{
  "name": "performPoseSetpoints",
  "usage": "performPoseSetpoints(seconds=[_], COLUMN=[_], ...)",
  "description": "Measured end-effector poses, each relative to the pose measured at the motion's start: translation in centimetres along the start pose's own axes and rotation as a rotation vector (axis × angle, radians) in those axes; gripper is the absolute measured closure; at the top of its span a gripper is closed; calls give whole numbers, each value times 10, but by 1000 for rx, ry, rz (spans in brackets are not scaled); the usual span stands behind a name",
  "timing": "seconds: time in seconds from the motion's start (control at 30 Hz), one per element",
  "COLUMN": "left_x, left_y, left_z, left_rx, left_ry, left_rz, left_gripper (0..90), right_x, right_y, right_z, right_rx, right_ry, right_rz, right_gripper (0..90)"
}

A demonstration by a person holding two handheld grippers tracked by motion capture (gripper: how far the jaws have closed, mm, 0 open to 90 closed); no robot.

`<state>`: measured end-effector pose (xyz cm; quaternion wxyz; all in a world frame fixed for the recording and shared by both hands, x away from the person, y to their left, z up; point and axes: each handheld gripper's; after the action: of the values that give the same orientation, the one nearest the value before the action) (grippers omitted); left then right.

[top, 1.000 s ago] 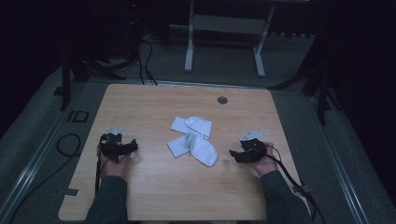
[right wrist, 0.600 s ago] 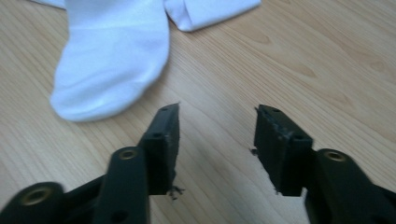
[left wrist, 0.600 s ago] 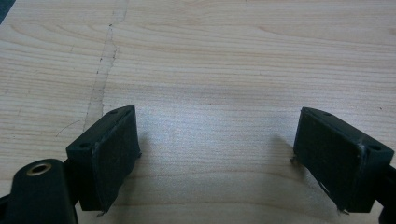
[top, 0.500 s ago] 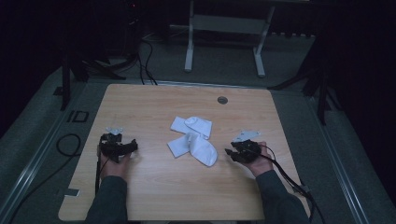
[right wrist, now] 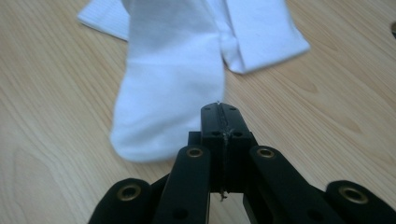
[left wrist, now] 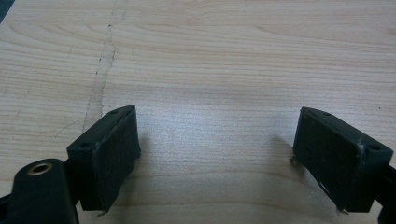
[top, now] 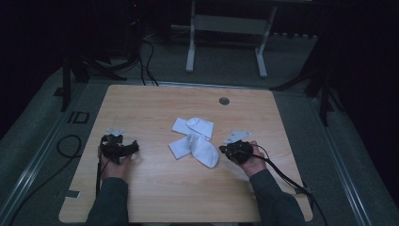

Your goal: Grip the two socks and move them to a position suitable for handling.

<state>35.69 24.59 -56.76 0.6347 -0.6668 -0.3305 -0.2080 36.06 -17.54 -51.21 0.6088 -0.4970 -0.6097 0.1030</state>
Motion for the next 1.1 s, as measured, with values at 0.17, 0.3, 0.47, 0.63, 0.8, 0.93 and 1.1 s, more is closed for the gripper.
performPoseSetpoints(seconds=[0.17, 0.3, 0.47, 0.63, 0.8, 0.93, 1.1], left_x=[0, 0, 0, 0, 0, 0, 0], left_y=[0, 0, 0, 0, 0, 0, 0], left_z=[0, 0, 0, 0, 0, 0, 0], left_rx=[-1, 0, 0, 1, 1, 1, 0], left_ry=[0, 0, 0, 0, 0, 0, 0], left_rz=[0, 0, 0, 1, 1, 1, 0], left_gripper=[145, 145, 145, 145, 145, 145, 145], right_x=[11, 16, 14, 10, 7, 5, 4], right_y=[8, 15, 24, 32, 37, 38, 36], right_z=[9, 17, 24, 33, 38, 41, 42], right_rx=[26, 46, 74, 100, 113, 117, 122], right_ry=[-18, -35, -41, -59, -77, -87, -92], right_rz=[-5, 2, 14, 37, 58, 70, 74], right_gripper=[898, 898, 898, 898, 897, 897, 898])
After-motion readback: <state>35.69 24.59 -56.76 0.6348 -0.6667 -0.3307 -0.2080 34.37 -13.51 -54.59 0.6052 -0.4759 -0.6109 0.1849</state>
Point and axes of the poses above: each handheld gripper's, and its own axes: y roughly forward along the jaws, x roughly out of its top, z roughly to its left, and after that the axes turned 9 degrees about -y, right-handed
